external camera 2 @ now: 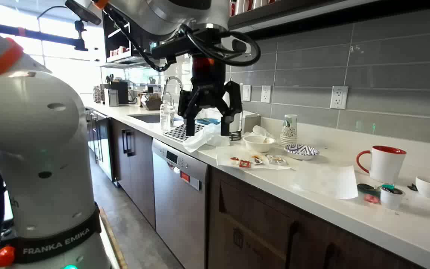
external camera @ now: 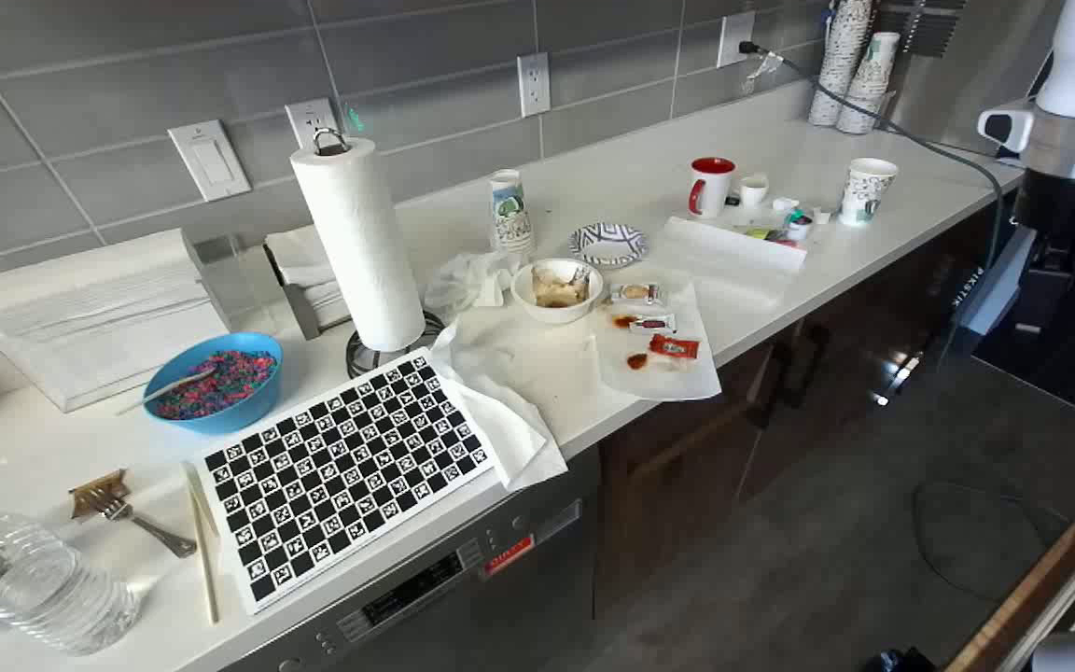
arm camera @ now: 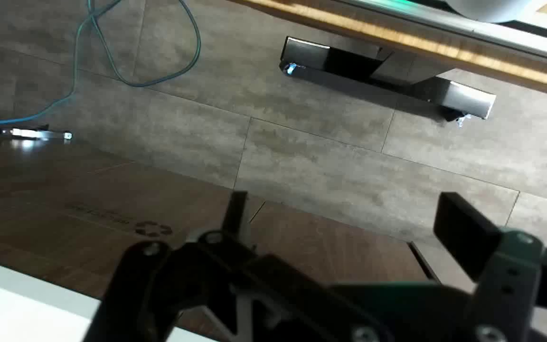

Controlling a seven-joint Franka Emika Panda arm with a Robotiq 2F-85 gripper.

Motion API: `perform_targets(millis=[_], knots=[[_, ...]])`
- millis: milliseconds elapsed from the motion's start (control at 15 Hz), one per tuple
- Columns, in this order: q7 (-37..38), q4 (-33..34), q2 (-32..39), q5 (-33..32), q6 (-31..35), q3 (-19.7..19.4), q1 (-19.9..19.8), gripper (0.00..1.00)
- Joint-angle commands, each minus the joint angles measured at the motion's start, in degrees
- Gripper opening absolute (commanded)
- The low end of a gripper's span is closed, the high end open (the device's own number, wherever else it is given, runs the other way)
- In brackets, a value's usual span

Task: Put the tomato sachet inside the bin

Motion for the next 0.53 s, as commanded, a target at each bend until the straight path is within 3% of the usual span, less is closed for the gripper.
perform_targets(millis=[0,333,467], knots=[[0.72,-0.42,0.04,-0.67,-0.36,-1.02,1.21,1.0],[0.7,-0.96,0.47,-0.66,-0.35,-1.01,1.19,1.0],[-0.43,-0.55,4.6,-4.38,9.61,-1.72,1.49,1.0]])
